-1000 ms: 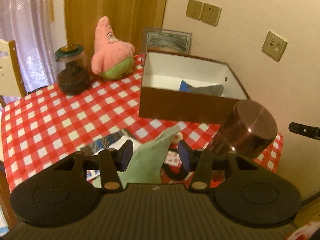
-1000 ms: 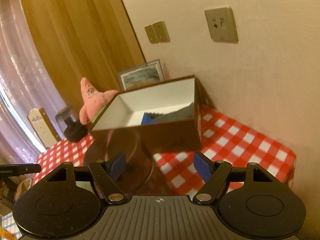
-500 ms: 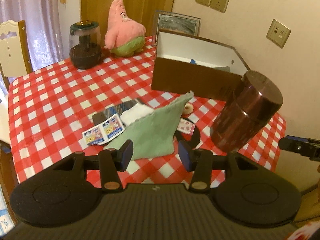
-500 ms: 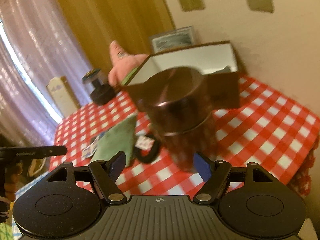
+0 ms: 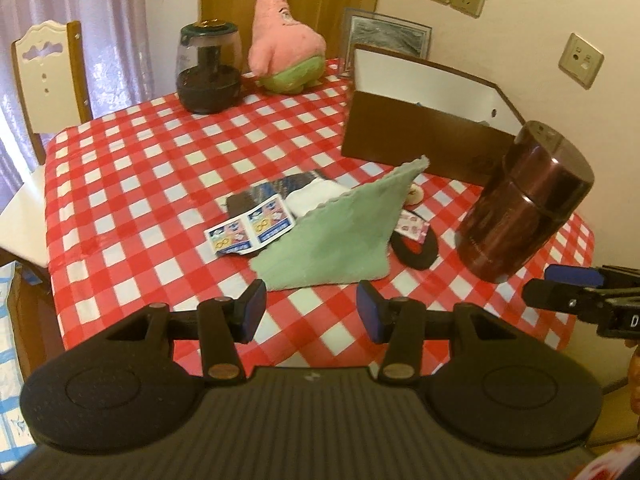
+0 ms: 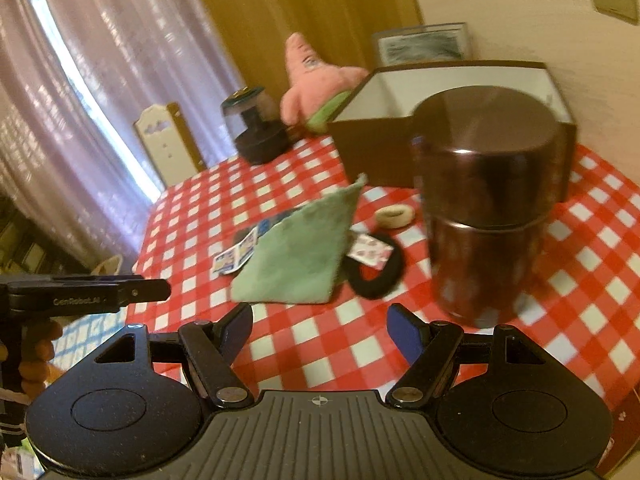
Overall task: Organize soft objects
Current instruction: 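Move the right gripper back to the pale green cloth and grasp it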
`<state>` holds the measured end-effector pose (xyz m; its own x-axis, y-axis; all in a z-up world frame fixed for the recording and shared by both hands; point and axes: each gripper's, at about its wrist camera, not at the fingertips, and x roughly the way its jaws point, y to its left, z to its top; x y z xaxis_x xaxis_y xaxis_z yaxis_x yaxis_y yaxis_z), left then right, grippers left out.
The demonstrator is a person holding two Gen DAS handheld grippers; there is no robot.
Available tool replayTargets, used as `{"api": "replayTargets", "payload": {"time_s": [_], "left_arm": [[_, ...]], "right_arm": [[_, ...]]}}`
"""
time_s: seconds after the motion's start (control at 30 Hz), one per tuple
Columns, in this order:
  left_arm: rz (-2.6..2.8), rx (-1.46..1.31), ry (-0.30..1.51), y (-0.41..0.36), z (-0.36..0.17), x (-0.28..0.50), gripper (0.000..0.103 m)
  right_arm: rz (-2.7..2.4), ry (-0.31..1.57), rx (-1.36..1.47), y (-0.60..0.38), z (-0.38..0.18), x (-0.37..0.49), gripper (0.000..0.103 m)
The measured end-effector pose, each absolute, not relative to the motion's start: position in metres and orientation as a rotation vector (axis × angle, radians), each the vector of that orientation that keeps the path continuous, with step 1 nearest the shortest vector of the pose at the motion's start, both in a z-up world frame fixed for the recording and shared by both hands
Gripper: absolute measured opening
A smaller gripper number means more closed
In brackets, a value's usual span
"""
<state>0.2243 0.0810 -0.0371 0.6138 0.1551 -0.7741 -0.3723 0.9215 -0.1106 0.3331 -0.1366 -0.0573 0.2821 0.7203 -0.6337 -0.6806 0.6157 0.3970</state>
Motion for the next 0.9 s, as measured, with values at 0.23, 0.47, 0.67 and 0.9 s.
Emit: {"api": "replayTargets", "payload": {"time_s": [0.23, 0.47, 0.67, 0.9], "left_arm": [[0.348, -0.265, 0.867, 0.091, -0.047, 0.218, 0.047], [0.382, -0.212, 0.877, 0.103, -0.059, 0.220, 0.047], [0.387, -0.161, 0.886, 0.115, -0.073, 0.232, 0.047], [0.348, -0.103, 0.898, 0.129, -0.090, 0.255, 0.047]], "right_arm": [[0.981, 0.880, -0.014, -0.102, -0.070, 0.333, 0.074], [0.996, 0.874, -0.069, -0.073, -0.084, 0.338, 0.074], [1.003, 0.868, -0.084, -0.049, -0.095, 0.348, 0.074], [0.977, 0.875, -0.103, -0.026, -0.112, 0.368, 0.074]]}}
